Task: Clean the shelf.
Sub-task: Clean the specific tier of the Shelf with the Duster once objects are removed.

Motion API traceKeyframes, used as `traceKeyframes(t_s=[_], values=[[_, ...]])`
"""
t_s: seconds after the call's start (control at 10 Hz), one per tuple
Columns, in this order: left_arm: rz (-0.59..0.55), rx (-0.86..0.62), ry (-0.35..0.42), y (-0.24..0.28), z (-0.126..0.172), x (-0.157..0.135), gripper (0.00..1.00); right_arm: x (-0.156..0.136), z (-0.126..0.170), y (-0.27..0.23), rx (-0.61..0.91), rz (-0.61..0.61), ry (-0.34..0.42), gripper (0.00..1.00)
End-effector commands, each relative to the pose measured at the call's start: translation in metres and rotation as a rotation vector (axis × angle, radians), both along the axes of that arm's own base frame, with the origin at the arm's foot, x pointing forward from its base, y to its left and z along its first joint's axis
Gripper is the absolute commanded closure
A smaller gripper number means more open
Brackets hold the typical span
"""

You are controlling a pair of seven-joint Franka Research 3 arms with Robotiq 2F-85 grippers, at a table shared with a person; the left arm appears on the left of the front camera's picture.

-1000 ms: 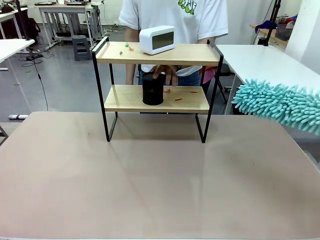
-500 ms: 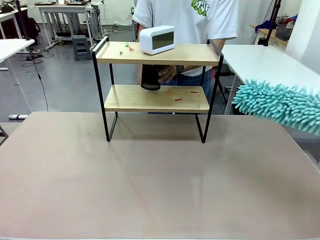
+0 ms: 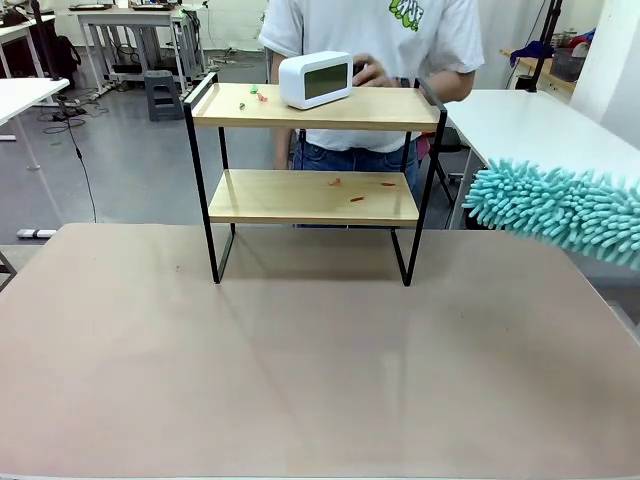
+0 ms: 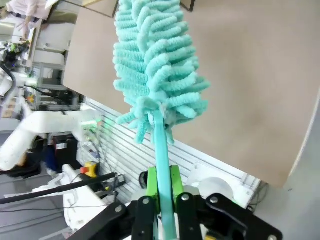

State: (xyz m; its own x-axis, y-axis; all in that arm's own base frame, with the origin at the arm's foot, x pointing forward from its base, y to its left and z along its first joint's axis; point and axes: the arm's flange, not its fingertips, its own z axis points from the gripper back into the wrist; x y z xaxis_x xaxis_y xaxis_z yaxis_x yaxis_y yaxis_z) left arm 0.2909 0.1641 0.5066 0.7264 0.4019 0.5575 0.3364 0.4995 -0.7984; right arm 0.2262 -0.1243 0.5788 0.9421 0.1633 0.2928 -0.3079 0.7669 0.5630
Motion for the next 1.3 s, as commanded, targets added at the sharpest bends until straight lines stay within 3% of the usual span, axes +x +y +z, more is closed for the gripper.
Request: traceKeyframes(t_s=[0.0, 0.1, 0.2, 0.4, 0.5, 0.6, 0.7, 0.8, 1.2], values=[[-0.003, -0.009, -0.031, -0.003, 0.000, 0.001, 0.00, -0.008, 0.021, 0.047, -0.142, 0.060, -0.146, 0.87], [-0.003, -0.009, -0.031, -0.003, 0.000, 0.001, 0.00, -0.008, 0.024, 0.085, -0.207, 0.120, -0.218, 0.87], [-0.003, -0.009, -0.031, -0.003, 0.000, 0.001, 0.00, -0.002, 0.019, 0.120, -0.251, 0.198, -0.237, 0.87], [-0.003, -0.009, -0.031, -0.003, 0.000, 0.001, 0.00, 0.022, 0.000, 0.175, -0.326, 0.287, -0.221, 0.87], [-0.003, -0.009, -0.031, -0.003, 0.000, 0.001, 0.00, 0.032, -0.006, 0.194, -0.310, 0.281, -0.235, 0.87], [-0.003, -0.009, -0.031, -0.003, 0.000, 0.001, 0.00, 0.036, -0.002, 0.184, -0.350, 0.262, -0.177, 0.87], [-0.003, -0.009, -0.031, -0.003, 0.000, 0.001, 0.00, 0.010, 0.001, 0.190, -0.335, 0.314, -0.230, 0.87], [-0.003, -0.009, -0.031, -0.003, 0.000, 0.001, 0.00, 0.022, -0.008, 0.200, -0.344, 0.312, -0.212, 0.87], [-0.003, -0.009, -0.031, -0.003, 0.000, 0.001, 0.00, 0.090, -0.013, 0.248, -0.272, 0.037, -0.291, 0.87]])
